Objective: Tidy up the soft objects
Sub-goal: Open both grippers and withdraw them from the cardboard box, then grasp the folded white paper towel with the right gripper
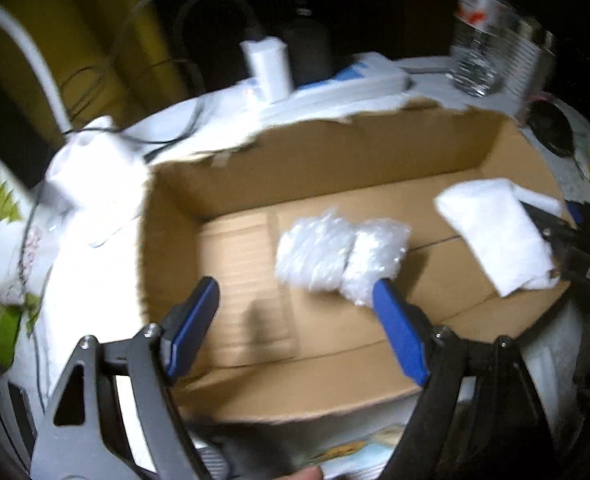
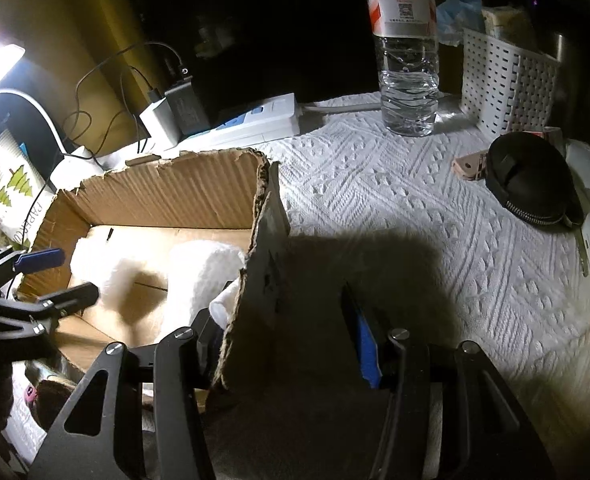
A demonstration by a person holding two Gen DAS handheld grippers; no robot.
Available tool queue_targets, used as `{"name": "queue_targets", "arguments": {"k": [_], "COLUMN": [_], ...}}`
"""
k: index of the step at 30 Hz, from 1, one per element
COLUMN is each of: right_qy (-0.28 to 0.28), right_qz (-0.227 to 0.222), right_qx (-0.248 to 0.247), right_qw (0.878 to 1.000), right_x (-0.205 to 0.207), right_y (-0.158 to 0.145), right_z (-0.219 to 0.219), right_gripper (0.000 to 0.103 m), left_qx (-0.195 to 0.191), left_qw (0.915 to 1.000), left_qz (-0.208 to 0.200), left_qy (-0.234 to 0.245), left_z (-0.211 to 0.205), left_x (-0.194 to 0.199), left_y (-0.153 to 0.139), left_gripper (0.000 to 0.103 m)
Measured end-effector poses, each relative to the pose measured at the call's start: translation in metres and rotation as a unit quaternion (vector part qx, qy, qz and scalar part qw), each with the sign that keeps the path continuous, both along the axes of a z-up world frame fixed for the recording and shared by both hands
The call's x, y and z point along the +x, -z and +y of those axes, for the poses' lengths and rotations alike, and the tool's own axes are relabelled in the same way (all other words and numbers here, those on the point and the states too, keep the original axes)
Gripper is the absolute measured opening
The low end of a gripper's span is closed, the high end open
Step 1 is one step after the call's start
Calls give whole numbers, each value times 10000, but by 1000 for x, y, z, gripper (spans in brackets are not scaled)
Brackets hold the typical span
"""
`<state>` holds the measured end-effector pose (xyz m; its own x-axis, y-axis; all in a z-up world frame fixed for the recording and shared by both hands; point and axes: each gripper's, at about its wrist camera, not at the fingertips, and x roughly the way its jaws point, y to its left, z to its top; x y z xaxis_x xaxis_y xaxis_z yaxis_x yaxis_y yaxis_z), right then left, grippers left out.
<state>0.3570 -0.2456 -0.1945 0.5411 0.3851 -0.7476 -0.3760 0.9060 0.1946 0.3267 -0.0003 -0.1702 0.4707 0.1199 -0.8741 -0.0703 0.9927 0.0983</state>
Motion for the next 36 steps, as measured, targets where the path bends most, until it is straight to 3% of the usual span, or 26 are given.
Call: {"name": "queue_targets", "arguments": {"k": [5, 15, 27, 36], "right_qy": [-69, 2, -44, -214], "right_qz": [-6, -350, -764, -771], "right_qx": [-4, 81, 146, 104], "right_qw": [10000, 9994, 9970, 9967], "right_x": [-2, -24, -84, -126], "right_y": [-1, -32, -71, -75], "right_z": [4, 1, -4, 2], "right_gripper": [55, 57, 59, 59], "left_qx": [-16, -423, -836, -1020], "left_qw": [9998, 9965, 9886, 9836], "left_qz": [-75, -691, -1191, -1390], "left_qy": [-175, 208, 389, 522], "left_z": [19, 5, -4, -13], "left_x": [-10, -30, -74, -108], "left_y": [-6, -46, -75, -84], "left_gripper": [81, 81, 81, 81]}}
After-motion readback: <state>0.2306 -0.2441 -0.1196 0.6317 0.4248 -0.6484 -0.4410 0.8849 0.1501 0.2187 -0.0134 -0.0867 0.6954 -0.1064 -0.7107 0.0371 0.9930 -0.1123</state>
